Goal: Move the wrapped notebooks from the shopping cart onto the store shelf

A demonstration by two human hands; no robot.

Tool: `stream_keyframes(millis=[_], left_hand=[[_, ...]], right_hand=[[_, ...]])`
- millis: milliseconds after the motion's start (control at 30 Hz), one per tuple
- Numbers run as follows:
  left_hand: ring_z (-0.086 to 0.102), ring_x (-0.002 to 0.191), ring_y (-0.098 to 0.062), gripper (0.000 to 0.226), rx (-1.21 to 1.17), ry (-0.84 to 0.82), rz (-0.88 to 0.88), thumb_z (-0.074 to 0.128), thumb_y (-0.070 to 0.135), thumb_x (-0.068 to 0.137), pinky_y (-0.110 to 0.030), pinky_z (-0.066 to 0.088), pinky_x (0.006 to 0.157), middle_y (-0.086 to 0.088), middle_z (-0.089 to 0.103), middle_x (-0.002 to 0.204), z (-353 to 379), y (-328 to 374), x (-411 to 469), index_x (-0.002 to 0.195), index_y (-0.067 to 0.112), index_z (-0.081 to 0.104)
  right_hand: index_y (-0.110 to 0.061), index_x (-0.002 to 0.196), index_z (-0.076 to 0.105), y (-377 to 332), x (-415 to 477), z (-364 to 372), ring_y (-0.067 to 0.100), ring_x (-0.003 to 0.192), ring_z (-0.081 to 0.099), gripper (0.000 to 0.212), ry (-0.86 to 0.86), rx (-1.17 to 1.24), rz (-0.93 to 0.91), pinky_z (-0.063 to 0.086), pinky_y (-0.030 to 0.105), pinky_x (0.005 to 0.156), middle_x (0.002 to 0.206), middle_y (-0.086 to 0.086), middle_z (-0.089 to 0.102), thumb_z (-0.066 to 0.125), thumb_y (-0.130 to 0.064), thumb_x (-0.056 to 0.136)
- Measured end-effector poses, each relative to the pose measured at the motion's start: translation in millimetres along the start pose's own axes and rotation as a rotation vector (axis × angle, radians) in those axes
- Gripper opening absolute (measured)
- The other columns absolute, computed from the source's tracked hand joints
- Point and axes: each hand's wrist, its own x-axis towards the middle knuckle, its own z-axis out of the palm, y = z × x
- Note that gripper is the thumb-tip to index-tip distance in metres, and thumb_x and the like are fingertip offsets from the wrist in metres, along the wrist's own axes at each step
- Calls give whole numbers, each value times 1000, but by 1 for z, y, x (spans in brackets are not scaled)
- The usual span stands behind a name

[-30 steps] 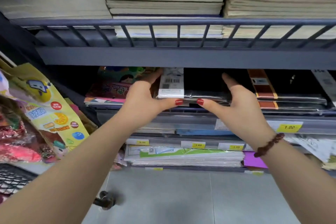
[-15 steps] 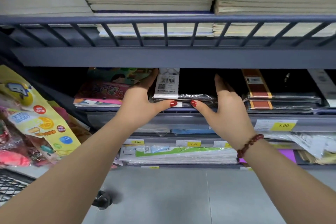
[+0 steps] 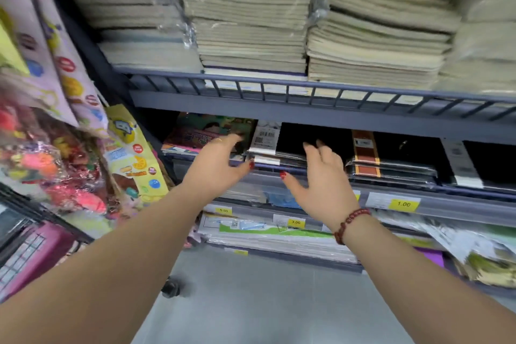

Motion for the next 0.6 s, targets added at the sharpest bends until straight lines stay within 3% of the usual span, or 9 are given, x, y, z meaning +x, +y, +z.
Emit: stream_keyframes(millis=[100,367,467,600], left_hand=[[44,129,-23,56,176,7,20,62,33,86,-34,39,104,-6,53,137,-31,0,-49,137,18,47],[51,118,-28,59,392,70,-215,49,41,75,-37,45,94,-6,59,125,-150,1,-192,128,19,52],[47,125,-28,66,451,136,-300,46,44,76,-38,43,100,-8,53,136,-199,-3,-249,136,18,46],[45,127,-25,57,492,215,-417,52,40,87,-36,41,101,-3,46,143,-252,-12,-330,139,19,42]], right_hand=[[-15,147,23,-18,-24,-22,26,143,14,71,-51,-99,-174,19,37,116,156,8,17,46,-52,91],[-17,145,26,-112,-76,-80,26,140,21,72,-122,-227,-556,20,37,113,154,7,24,47,-55,88],[-17,143,30,-161,-94,-89,27,137,27,69,-138,-210,-669,25,39,110,151,6,30,47,-54,88],[-19,138,36,-227,-123,-92,26,127,39,60,-162,-234,-810,32,37,103,137,3,43,44,-53,89]])
